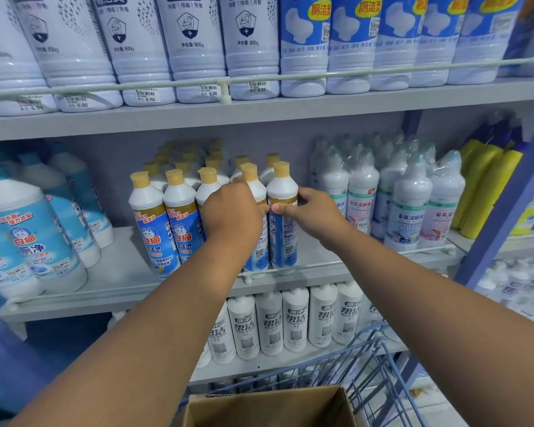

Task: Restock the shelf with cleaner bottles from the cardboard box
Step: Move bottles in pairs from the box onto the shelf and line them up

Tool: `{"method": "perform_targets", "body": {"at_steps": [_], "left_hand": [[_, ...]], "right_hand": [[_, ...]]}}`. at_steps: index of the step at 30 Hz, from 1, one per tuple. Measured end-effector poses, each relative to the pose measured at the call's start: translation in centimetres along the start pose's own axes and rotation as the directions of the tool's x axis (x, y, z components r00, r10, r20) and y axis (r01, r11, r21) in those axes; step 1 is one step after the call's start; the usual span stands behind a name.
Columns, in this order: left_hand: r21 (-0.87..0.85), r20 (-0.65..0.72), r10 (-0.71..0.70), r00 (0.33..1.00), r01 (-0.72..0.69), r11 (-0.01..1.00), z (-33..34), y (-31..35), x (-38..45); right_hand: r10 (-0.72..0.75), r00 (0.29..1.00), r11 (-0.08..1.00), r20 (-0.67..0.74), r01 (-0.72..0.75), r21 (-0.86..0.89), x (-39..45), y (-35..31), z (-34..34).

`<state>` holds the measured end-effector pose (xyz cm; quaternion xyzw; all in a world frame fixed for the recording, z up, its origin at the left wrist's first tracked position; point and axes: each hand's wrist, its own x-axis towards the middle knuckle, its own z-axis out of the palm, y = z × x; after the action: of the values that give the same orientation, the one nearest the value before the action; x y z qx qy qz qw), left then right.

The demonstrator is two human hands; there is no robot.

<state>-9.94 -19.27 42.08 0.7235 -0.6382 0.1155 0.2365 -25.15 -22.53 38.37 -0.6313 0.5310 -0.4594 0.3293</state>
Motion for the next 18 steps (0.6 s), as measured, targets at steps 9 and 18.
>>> {"method": "perform_targets", "body": {"at_steps": [9,18], "left_hand": [[0.160,0.101,-0.045,0.994,0.028,0.987,-1.1,0.1,1.6],[-0.079,-0.001,0.193,0.981,-0.192,0.978,-5.8,-2.9,4.3]], "right_hand": [[0.048,0.999,0.993,0.023,-0.046,-0.108,0.0,-0.6,0.2],[0.012,0.999,0.949,0.040,0.001,-0.315,0.3,-2.5,-1.4]]}}
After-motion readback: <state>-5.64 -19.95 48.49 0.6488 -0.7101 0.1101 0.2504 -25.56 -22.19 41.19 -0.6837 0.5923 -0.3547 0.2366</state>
